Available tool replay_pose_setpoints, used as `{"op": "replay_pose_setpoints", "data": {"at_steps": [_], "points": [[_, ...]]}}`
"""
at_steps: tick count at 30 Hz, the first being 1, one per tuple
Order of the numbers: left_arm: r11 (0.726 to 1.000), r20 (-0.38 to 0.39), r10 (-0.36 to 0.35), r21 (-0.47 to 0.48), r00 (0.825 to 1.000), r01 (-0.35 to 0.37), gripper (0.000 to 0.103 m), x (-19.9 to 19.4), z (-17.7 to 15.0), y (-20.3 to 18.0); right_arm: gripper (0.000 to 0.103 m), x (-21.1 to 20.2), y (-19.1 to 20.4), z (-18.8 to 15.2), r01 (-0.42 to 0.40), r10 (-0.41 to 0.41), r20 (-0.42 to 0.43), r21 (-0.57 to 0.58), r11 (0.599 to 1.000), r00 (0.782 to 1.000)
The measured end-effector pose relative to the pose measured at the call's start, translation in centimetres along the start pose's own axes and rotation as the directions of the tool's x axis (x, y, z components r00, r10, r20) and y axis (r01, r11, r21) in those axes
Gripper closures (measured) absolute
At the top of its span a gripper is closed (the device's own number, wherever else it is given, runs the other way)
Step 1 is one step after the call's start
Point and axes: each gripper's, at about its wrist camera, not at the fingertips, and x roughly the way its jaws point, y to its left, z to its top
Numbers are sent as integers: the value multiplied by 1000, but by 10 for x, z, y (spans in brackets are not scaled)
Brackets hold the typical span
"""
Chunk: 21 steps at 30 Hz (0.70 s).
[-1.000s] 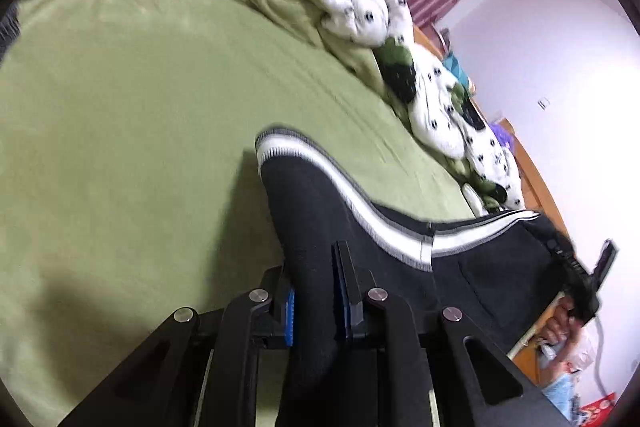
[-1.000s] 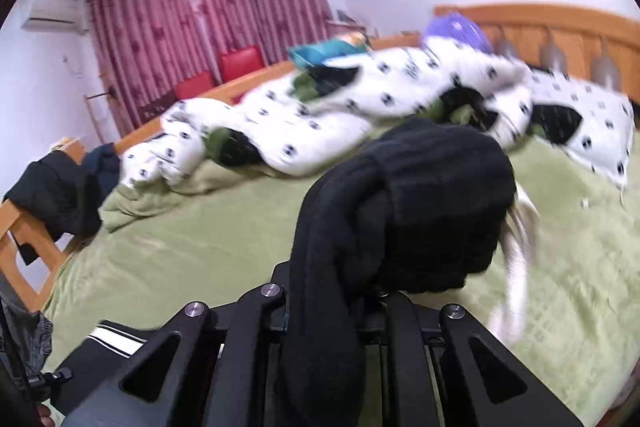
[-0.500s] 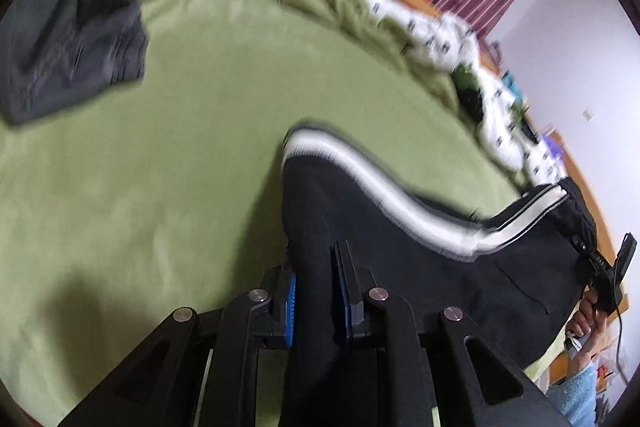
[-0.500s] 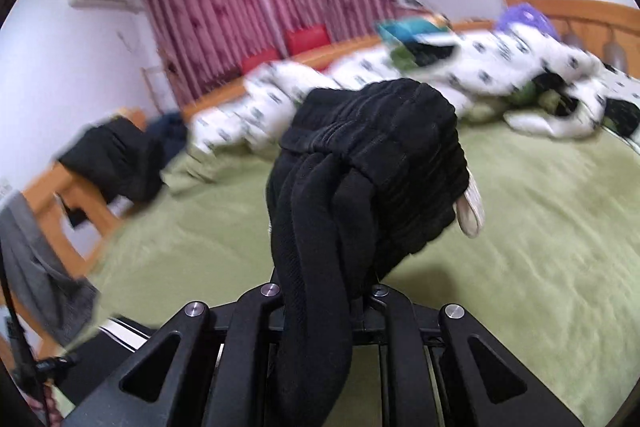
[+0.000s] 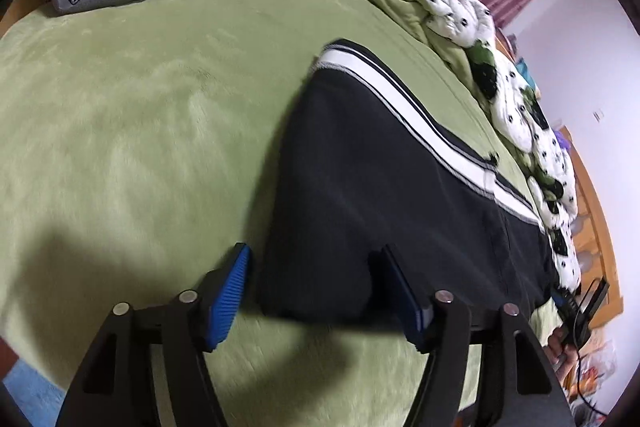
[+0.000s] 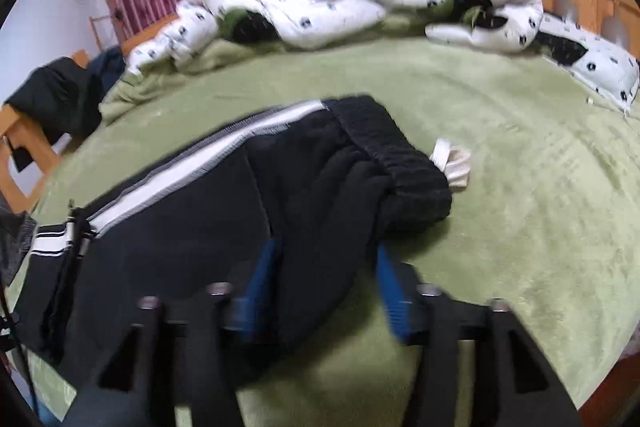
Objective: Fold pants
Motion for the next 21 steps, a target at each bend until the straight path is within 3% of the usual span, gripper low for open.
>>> {"op": "replay_pose_setpoints", "data": {"at_steps": [4,7,9,11,14,15,16,19,21], "points": [[999,23,-9,-36,1000,9,36,4,-6,0,40,16,-27,6,-8,13,-34,129,992,999],[996,27,-34,-77,999,36,36,5,-4,5,37,36,-50,15,-88,106,-51,279,956,993],[995,33,-44,-92,998,47,36,5,-4,8,33,51,-62,23,-92,123,-64,362,928,990],[993,42,-49,-108,998,53,36,5,-4,10,46,54,-68,35,-98,116,-22,398,912,993],[993,55,-44,-109,997,50,36,4,-4,10,50,34,-57,51,-160,125,136,296,942,983],[995,58,-32,-95,998,38,36,4,-5,8,50,33,-51,52,-134,102,138,250,959,985],[996,63,-25,-86,998,30,36,4,-6,6,46,35,-47,51,-104,79,117,223,969,990],[998,70,1,-59,998,3,36,7,-8,2,40,53,-48,42,2,5,-49,138,990,999],[999,69,8,-52,998,-4,36,8,-7,1,37,49,-63,26,-6,20,-92,154,988,996]]}}
